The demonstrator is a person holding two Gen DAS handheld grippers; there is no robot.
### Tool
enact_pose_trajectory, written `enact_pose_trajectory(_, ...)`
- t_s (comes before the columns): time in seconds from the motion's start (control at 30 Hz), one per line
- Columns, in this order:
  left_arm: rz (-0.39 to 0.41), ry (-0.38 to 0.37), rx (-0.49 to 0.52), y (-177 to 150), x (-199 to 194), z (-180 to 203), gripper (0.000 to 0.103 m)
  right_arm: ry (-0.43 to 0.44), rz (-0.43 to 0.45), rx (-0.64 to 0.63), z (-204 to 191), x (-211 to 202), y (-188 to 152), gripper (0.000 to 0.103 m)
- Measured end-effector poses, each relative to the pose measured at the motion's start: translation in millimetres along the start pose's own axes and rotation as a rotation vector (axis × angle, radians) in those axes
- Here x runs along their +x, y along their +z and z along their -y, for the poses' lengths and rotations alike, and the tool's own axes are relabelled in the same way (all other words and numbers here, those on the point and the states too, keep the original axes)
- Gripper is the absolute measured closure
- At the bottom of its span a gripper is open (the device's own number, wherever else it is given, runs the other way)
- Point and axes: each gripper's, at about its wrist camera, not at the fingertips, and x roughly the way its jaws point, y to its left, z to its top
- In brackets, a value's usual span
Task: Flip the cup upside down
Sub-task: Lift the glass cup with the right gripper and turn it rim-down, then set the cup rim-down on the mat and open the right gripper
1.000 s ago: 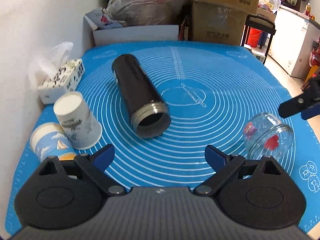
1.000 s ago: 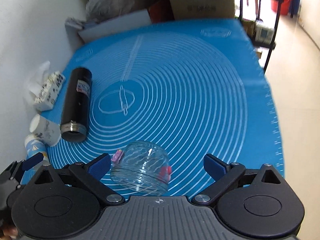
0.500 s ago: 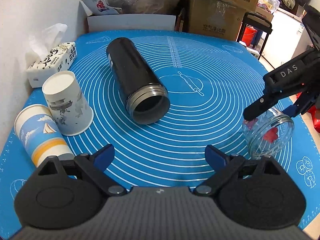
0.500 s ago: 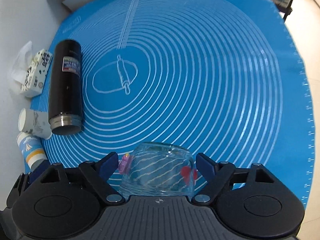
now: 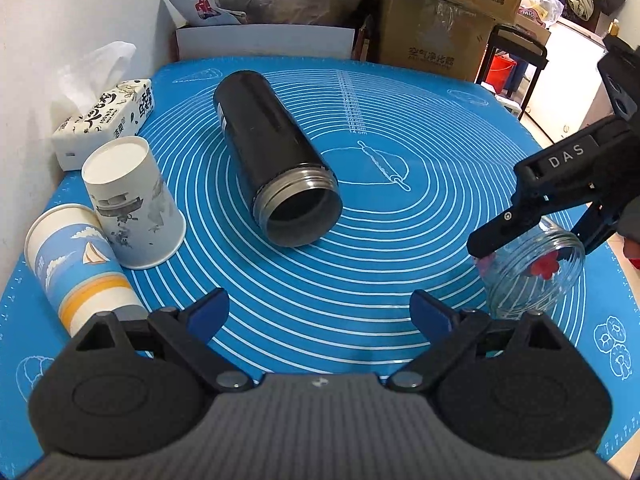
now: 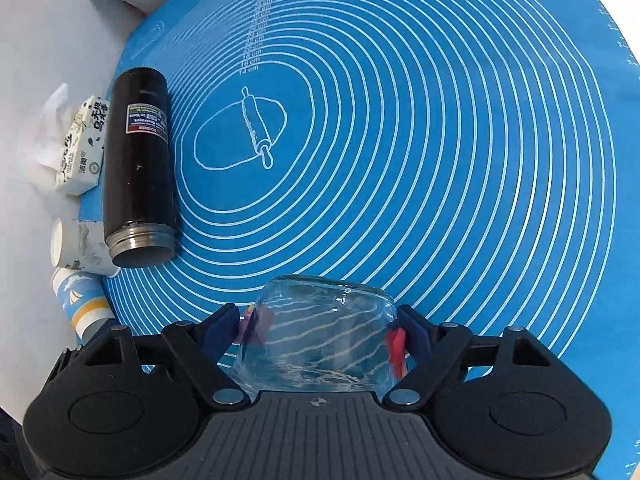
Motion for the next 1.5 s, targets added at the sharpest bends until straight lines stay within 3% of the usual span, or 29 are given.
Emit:
enact_pose_trajectory(0.2, 0.007, 0.0, -0.001, 0, -2, 1, 0.007, -0.012, 0.115, -0.026, 4, -13, -11, 0.021)
enact_pose_trajectory(0.4, 0.017, -0.004, -0.013, -1, -4, 2, 0.007, -0.113, 0.297, -0.111, 2, -32, -28, 0.021)
enact_pose_trajectory(0.6, 0.029, -0.009, -0.019, -1, -6, 5, 0.007, -0.175, 0.538, -0.225, 0, -43, -55, 0.021)
enact_pose_trajectory(0.77, 0.031, -0.012, -0.027, -1, -5, 7, 0.007, -0.304, 0.813, -0.378, -11, -35, -89, 0.021)
enact_pose_trajectory(0.83, 0.034, -0.015, -0.029, -1, -5, 8, 0.007, -0.349, 0.87, -0.417, -12, -28, -96, 0.021)
enact_pose_trajectory(1.07, 0.035, -0.016, -0.042, -2, -7, 8, 0.007, -0.389, 0.892, -0.463, -5, -10, -112, 0.021)
enact_pose_trajectory(1.5, 0.01, -0.035, -0.043, -11, -7, 16, 0.007, -0.362, 0.856, -0.409, 5, -9, -135, 0.02)
